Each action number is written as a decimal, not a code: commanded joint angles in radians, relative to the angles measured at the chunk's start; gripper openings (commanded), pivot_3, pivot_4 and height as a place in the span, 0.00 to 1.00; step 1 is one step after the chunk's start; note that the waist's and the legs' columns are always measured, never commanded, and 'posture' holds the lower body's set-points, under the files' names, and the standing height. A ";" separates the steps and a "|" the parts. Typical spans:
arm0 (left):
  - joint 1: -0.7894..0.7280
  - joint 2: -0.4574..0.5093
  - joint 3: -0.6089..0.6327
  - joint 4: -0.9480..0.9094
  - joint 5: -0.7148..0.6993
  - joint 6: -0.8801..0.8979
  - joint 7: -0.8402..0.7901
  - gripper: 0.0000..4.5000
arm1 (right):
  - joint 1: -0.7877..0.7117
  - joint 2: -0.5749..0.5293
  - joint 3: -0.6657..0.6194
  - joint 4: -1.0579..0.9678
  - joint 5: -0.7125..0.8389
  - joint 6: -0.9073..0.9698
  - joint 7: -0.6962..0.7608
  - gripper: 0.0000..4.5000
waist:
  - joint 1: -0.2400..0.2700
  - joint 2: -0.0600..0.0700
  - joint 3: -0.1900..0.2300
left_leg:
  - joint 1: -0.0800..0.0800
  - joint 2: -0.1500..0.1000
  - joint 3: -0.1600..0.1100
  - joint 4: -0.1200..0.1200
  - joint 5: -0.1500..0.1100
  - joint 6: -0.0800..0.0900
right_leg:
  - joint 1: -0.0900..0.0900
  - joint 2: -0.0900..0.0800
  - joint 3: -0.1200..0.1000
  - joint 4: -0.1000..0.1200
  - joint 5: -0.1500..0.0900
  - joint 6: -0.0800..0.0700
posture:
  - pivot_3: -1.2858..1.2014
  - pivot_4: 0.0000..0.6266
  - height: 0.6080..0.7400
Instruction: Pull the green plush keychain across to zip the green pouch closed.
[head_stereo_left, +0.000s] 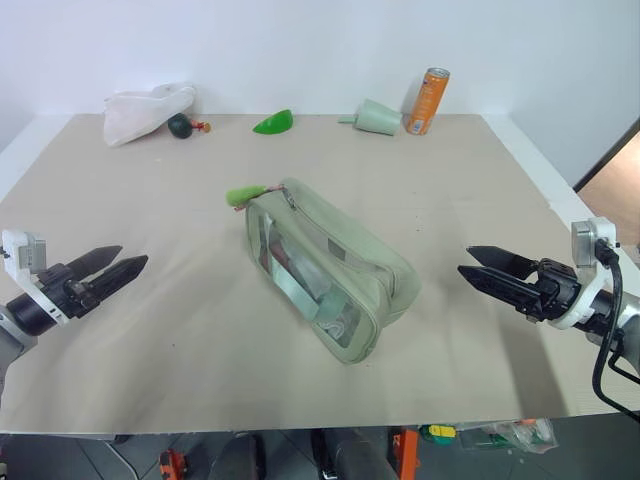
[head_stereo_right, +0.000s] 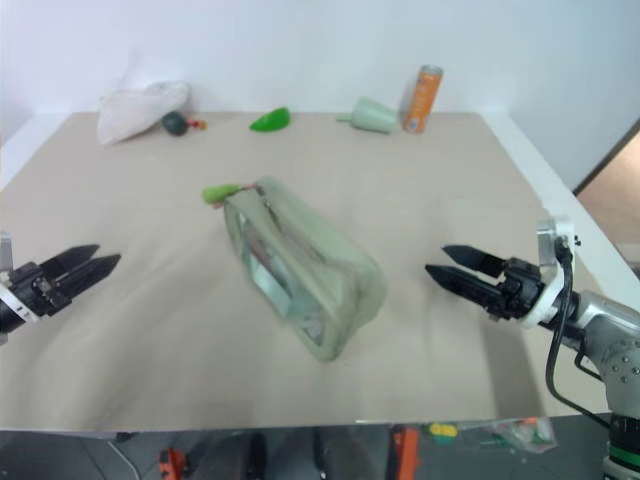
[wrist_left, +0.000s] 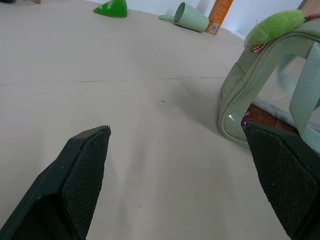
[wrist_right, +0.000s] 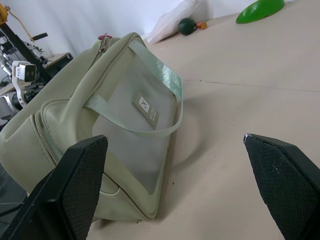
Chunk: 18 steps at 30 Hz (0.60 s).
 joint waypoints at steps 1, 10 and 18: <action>-0.026 0.018 -0.018 -0.040 0.004 0.003 -0.001 0.98 | 0.005 -0.035 -0.021 -0.063 -0.007 -0.018 0.013 1.00 | 0.003 0.000 0.000 | 0.000 0.000 0.000 0.000 0.000 0.000 | 0.000 0.000 0.000 0.000 0.000 0.000 | 0.52 0.24 1.00; -0.028 -0.007 -0.072 -0.148 0.029 -0.074 -0.061 0.98 | -0.050 -0.105 0.016 -0.184 0.011 0.025 -0.011 1.00 | 0.015 0.000 0.000 | 0.000 0.000 0.002 0.002 0.000 0.000 | 0.000 0.000 0.000 0.003 0.000 0.000 | 0.52 0.24 1.00; -0.024 -0.019 -0.084 -0.286 -0.061 -0.066 -0.133 0.98 | -0.161 -0.178 0.069 -0.287 0.079 0.094 -0.020 1.00 | 0.017 -0.001 0.000 | 0.001 0.001 0.003 0.003 0.000 0.000 | 0.000 0.000 0.000 0.003 0.001 -0.002 | 0.52 0.24 1.00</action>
